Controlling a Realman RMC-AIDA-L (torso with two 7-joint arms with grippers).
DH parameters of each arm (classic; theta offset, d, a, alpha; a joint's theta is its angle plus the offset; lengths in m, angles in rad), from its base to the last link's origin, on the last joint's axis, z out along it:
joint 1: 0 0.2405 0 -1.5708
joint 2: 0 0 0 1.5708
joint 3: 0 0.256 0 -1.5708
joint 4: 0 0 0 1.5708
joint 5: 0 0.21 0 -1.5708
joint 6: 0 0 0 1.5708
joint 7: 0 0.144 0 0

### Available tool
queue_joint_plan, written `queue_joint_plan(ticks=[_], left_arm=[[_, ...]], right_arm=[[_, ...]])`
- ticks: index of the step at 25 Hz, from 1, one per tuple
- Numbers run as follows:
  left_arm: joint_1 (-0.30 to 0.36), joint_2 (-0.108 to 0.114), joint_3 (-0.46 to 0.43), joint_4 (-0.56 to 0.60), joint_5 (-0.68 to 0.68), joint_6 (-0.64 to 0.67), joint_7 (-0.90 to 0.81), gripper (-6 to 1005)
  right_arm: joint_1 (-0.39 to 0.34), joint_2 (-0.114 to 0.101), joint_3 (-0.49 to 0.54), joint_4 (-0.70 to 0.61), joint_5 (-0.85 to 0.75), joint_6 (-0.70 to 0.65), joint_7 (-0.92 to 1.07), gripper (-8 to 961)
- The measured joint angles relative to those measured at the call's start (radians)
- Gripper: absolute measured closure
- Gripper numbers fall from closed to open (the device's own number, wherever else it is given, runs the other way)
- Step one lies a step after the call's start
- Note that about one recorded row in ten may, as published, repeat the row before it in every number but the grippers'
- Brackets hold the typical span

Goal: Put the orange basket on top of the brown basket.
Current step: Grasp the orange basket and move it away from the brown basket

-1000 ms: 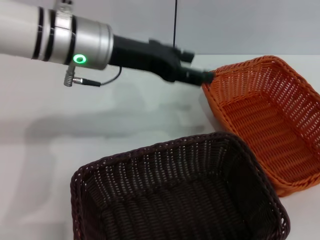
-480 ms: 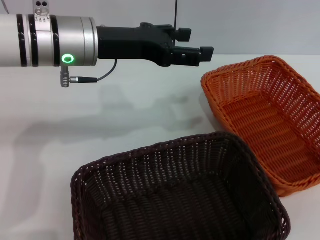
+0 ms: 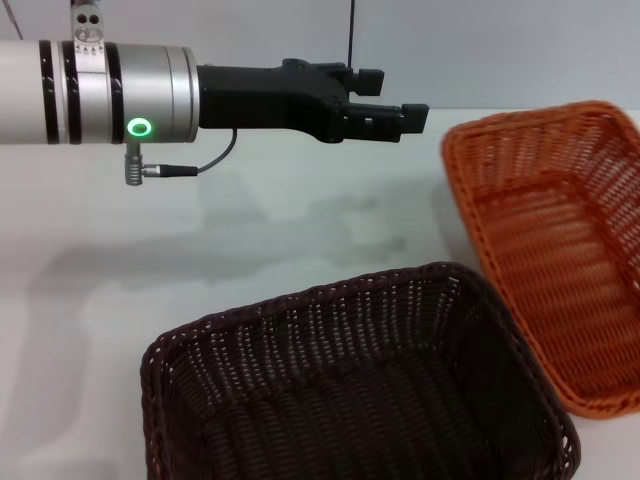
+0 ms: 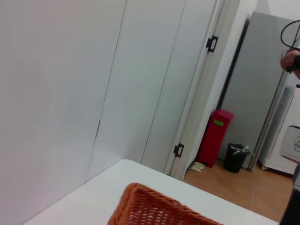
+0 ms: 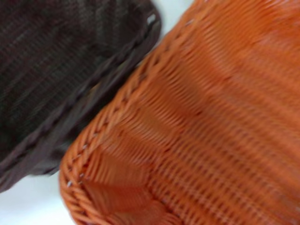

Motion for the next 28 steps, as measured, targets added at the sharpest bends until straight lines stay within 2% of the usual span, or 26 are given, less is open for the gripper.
queue_joint_plan(ticks=[5,9,12,19,21,25,26,27,28], left_arm=[[-0.012,0.0,-0.001,0.053,0.0,0.031,0.021,137],[-0.014,-0.004,-0.001,0.059,-0.004,0.041,0.031,137],[-0.017,-0.008,0.001,0.06,-0.017,0.046,0.033,137],[-0.01,-0.004,0.007,0.073,-0.076,0.065,0.035,137],[-0.016,-0.003,0.007,0.082,-0.077,0.081,0.046,137],[-0.038,-0.001,0.001,0.097,-0.08,0.093,0.07,136],[-0.038,-0.001,0.001,0.097,-0.08,0.093,0.07,136],[-0.039,0.0,0.001,0.095,-0.08,0.093,0.071,136],[-0.039,0.0,-0.001,0.091,-0.08,0.094,0.071,136]], right_arm=[[-0.018,0.003,0.003,-0.005,0.002,-0.113,-0.052,224],[-0.028,0.008,-0.001,-0.008,0.003,-0.158,-0.086,224],[-0.043,0.011,-0.005,-0.01,-0.003,-0.252,-0.141,224],[-0.063,0.005,0.012,-0.025,-0.003,-0.32,-0.185,225],[-0.062,0.0,0.056,-0.036,0.009,-0.319,-0.202,225],[-0.028,-0.032,0.222,-0.067,0.083,-0.292,-0.224,227],[-0.028,-0.032,0.222,-0.067,0.083,-0.292,-0.224,227],[-0.002,-0.05,0.302,-0.069,0.101,-0.235,-0.224,227],[-0.002,-0.05,0.302,-0.069,0.101,-0.235,-0.224,227]])
